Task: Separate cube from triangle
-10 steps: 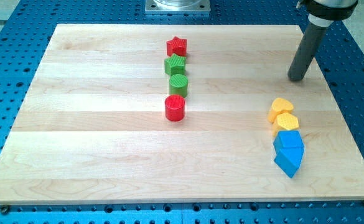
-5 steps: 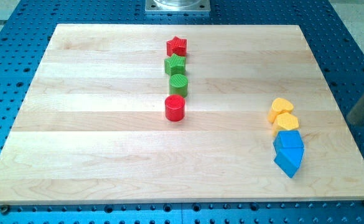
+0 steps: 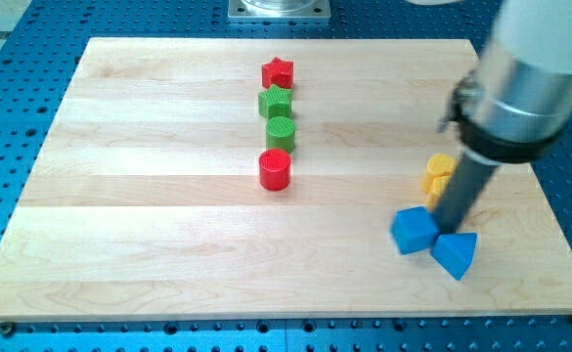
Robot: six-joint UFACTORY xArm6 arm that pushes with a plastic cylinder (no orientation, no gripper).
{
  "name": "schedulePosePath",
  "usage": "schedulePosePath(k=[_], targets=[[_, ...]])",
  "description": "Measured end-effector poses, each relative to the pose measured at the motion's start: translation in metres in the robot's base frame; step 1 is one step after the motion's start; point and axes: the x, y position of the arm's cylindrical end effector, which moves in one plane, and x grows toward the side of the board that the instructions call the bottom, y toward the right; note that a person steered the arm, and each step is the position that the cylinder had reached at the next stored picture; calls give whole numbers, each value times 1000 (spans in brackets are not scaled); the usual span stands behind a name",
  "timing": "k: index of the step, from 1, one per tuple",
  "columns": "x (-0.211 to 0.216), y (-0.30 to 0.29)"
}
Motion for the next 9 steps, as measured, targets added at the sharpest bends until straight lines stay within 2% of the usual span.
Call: schedulePosePath(k=[1, 2, 3, 4, 5, 7, 9], targets=[[-4, -71], [15, -46], [40, -74], [31, -114], [4, -83], [2, -215], [-36, -215]])
